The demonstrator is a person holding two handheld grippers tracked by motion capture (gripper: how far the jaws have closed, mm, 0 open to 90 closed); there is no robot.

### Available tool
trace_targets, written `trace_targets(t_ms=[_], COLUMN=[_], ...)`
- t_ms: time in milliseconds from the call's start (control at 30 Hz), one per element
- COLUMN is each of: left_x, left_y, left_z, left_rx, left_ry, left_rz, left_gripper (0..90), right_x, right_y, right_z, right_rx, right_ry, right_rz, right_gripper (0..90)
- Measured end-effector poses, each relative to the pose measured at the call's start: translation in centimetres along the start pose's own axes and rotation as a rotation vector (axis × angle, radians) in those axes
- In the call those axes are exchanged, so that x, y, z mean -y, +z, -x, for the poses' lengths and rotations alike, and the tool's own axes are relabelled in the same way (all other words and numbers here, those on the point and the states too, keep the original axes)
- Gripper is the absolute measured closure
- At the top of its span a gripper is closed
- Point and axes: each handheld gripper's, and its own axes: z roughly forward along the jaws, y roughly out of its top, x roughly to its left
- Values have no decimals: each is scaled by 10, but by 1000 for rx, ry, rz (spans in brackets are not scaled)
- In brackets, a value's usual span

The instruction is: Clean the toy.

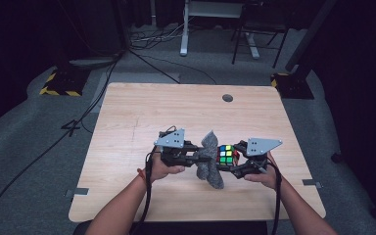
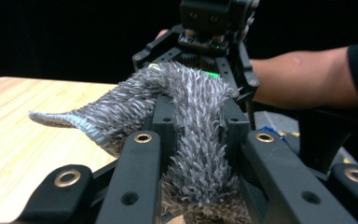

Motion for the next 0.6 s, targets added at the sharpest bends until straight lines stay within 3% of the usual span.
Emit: trace_targets(t_ms=[100,200,333,467,600], left_x=[5,11,14,14,11], left_y=[-2,4,14,14,13], left_z=[-6,-9,-7,-7,-2], left_rx=[-31,-60,-16,-6,-15], left_ry=[-19,-6,-17,-36,-15], left_rz=[-10,-73,-90,-56,-50], left_gripper=[748,748,748,747,747], right_x=[0,-3,-5,-2,-1], right_y=[-3,-6,-6,-8,-6], right_z=[1,0,-2,0,0], right_rx=[15,17,16,3,-6], right_ry=[9,14,19,26,6], right_rz=[10,51,90,102,78], right_gripper=[336,336,335,335,325])
